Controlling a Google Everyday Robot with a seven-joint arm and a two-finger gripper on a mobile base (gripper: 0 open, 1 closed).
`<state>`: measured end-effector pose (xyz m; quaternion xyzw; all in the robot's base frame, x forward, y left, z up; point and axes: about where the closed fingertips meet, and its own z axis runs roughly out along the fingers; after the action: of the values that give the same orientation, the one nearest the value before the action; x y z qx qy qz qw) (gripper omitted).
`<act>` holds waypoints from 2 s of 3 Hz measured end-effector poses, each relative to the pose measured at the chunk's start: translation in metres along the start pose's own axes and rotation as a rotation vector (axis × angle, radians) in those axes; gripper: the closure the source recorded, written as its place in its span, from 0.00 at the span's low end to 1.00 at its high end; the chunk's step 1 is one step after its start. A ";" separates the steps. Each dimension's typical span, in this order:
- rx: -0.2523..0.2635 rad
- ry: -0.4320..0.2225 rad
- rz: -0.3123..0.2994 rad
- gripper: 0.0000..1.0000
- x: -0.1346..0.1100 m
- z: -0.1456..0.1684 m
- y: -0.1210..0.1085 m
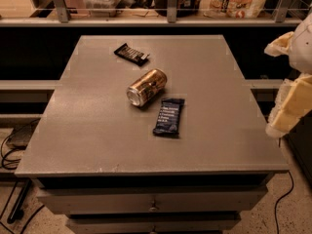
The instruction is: Pick rxbar blueberry
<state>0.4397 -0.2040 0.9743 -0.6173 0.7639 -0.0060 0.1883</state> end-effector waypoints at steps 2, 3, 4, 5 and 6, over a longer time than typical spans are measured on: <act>-0.037 -0.336 0.007 0.00 -0.037 0.031 -0.002; -0.058 -0.481 0.086 0.00 -0.055 0.052 -0.010; -0.058 -0.507 0.096 0.00 -0.061 0.052 -0.012; -0.058 -0.507 0.096 0.00 -0.061 0.052 -0.012; -0.069 -0.552 0.099 0.00 -0.076 0.075 -0.019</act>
Offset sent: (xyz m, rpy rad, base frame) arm 0.0296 0.0665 -0.0220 0.5461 -0.0651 0.1198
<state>0.4923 -0.1203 0.9302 -0.5636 0.7126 0.1976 0.3682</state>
